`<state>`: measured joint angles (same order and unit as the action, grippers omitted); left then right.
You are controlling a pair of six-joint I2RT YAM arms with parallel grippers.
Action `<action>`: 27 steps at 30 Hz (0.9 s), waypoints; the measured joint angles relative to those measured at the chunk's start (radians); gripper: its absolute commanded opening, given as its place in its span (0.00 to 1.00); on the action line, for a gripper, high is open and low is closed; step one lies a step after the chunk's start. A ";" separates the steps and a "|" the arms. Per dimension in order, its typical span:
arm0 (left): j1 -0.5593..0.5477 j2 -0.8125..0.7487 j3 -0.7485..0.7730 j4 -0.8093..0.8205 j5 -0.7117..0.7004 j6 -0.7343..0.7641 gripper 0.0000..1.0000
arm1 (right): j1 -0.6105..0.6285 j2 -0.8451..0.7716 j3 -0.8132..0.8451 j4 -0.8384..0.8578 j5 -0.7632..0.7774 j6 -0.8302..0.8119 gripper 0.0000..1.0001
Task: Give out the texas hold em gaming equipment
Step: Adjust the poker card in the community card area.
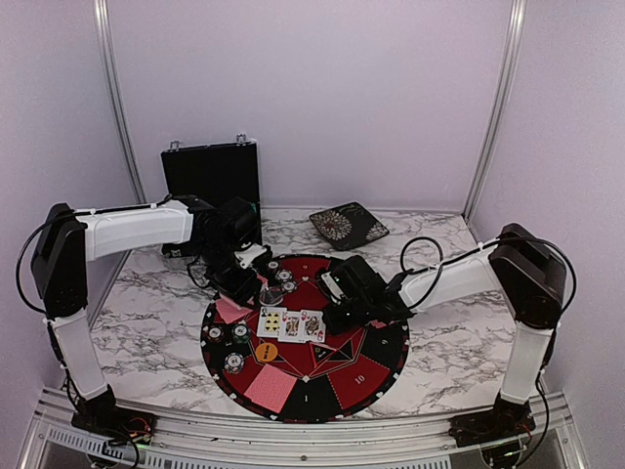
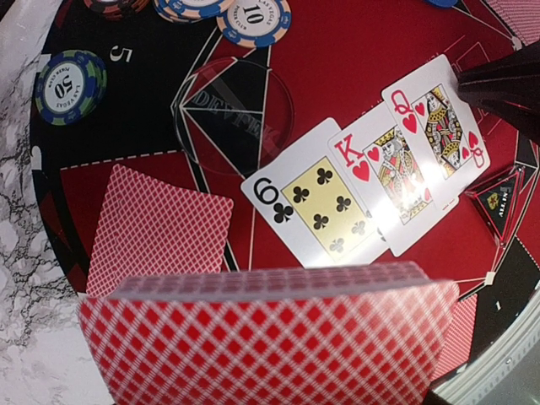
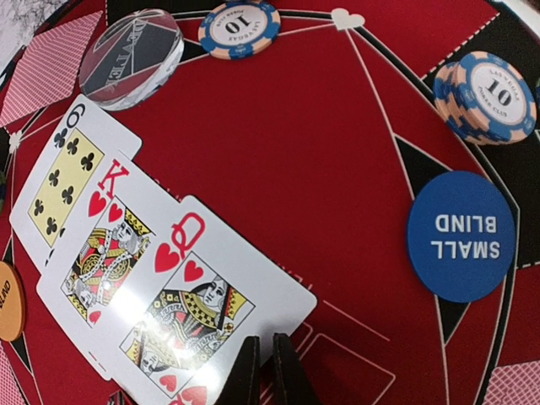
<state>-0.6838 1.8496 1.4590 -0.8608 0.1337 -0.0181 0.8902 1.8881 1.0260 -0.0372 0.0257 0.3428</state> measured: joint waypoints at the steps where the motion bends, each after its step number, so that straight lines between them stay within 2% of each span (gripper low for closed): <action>1: 0.001 0.000 0.000 0.000 0.000 0.000 0.34 | 0.001 0.003 0.005 0.000 0.000 0.000 0.06; 10: 0.003 0.000 -0.003 0.000 0.000 0.000 0.34 | 0.001 0.004 0.008 -0.002 0.000 0.011 0.07; 15: 0.003 -0.003 -0.004 0.001 0.000 0.000 0.34 | -0.005 -0.029 0.008 -0.039 -0.001 0.024 0.16; 19: 0.003 -0.004 -0.004 0.001 0.000 0.000 0.34 | -0.005 -0.092 0.007 -0.066 -0.006 0.022 0.26; 24: 0.003 -0.004 -0.004 0.001 0.000 0.000 0.34 | 0.006 -0.168 -0.009 -0.092 -0.030 0.003 0.50; 27: 0.003 -0.004 -0.004 0.001 0.000 0.000 0.34 | 0.039 -0.188 -0.016 -0.126 -0.025 -0.019 0.59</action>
<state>-0.6804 1.8458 1.4548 -0.8597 0.1337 -0.0181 0.9291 1.6997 1.0100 -0.1631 0.0006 0.3241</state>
